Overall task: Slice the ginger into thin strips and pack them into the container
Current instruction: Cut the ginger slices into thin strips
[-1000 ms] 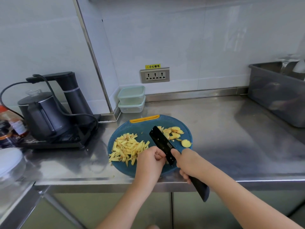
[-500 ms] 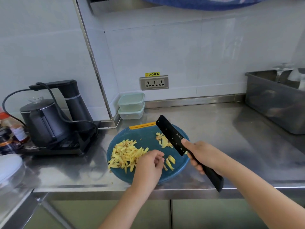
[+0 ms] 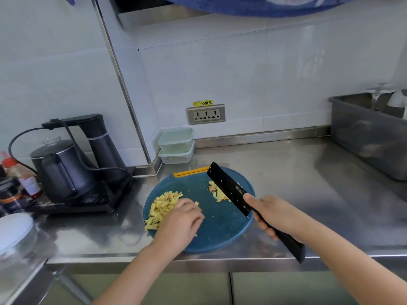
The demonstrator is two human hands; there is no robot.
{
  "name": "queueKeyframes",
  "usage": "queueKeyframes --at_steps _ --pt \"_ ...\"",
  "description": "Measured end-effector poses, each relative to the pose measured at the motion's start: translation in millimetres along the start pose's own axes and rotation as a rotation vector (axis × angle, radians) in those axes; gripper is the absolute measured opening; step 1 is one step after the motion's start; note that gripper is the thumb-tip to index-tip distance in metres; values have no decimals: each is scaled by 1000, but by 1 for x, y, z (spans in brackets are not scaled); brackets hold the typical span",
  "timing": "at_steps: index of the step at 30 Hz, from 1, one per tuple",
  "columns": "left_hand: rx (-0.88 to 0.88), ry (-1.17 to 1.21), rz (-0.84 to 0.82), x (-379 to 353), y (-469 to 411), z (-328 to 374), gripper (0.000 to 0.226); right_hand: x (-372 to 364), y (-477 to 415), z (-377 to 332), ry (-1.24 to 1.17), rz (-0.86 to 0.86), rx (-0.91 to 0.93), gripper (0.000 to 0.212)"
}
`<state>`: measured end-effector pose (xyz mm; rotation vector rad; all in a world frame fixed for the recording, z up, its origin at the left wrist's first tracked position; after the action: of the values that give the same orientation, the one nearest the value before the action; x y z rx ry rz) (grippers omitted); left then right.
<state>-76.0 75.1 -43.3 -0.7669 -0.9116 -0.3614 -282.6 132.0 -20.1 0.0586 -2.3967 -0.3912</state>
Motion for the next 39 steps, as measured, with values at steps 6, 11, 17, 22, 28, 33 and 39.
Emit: queueKeyframes --at_steps 6,11,17,22,28,33,39 --pt "199 182 224 42 13 -13 27 -3 -3 -17 562 149 129 47" --pt "105 80 44 48 9 25 66 -12 4 -44 1098 284 382 29" --pt "141 -18 -295 16 -5 57 90 -10 1 -52 1227 318 563 26" --pt "138 -90 -285 13 -3 54 84 -9 3 -60 1186 369 610 26" --pt "280 -192 -268 19 7 20 89 4 0 -57 1168 364 556 18" --pt "382 -167 -277 34 2 -5 103 34 -7 -43 1155 421 459 18" --pt "353 -113 -381 44 -5 -27 74 67 -31 -8 931 583 179 25"
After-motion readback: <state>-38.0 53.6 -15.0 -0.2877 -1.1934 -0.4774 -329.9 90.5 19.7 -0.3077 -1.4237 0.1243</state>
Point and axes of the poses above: each hand's wrist, its own y-axis away from the middle knuckle, its own x-axis out of the back of the hand, z = x × y, the point moved 5 cm from there along -y, towards the middle knuckle, and after that the axes turned 15 degrees about y, right-handed, at the moved point
